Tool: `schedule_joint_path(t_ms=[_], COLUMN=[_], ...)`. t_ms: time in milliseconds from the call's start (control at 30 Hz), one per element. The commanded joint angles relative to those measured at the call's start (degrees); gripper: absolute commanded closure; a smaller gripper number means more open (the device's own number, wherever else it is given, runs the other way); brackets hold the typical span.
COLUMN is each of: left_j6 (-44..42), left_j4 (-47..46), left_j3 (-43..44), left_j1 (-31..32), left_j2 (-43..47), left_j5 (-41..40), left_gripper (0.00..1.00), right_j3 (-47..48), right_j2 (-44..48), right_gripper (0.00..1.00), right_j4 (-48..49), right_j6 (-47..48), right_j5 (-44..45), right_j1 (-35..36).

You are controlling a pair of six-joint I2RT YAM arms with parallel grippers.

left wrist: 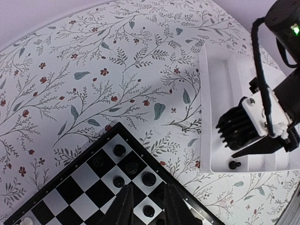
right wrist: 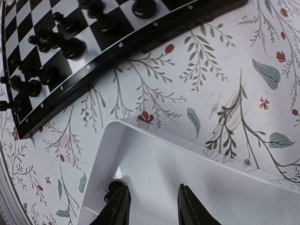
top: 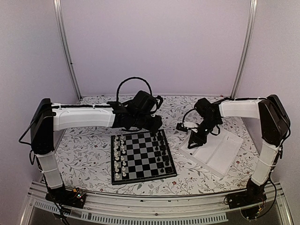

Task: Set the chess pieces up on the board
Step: Adjust the storage box at the center of the board, then pick up the chess piece from the storage box.

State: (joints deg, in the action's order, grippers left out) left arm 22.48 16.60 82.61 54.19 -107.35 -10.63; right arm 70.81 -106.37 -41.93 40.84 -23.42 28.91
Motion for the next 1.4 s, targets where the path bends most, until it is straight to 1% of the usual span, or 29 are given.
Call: schedule_joint_path(t_ms=[0,400,767,1367], left_j6=[0.3,0.9,1.0,1.0], left_j4=[-0.1,-0.5,-0.7,-1.2], left_j3=[-1.0,-2.2,-2.4,-3.8], left_j1=[-0.8,-0.8,-0.8,-0.8], left_j2=[0.0,0.3,-0.1,-0.2], left_j5=[1.2,2.0,2.7,3.2], left_gripper=[0.74,0.74,0.74,0.74], right_j3=[1.5,2.4,2.8,4.7], right_j2=[2.3,1.6,0.0,-3.6], right_gripper=[0.66,0.70,0.71,0.73], right_j4=[-7.2,-11.3,-11.5,-14.9], right_j6=[7.7,11.7,11.6,11.5], right_j5=[0.3,1.4,3.6,6.6], right_j1=[1.1,2.2,3.8,6.3])
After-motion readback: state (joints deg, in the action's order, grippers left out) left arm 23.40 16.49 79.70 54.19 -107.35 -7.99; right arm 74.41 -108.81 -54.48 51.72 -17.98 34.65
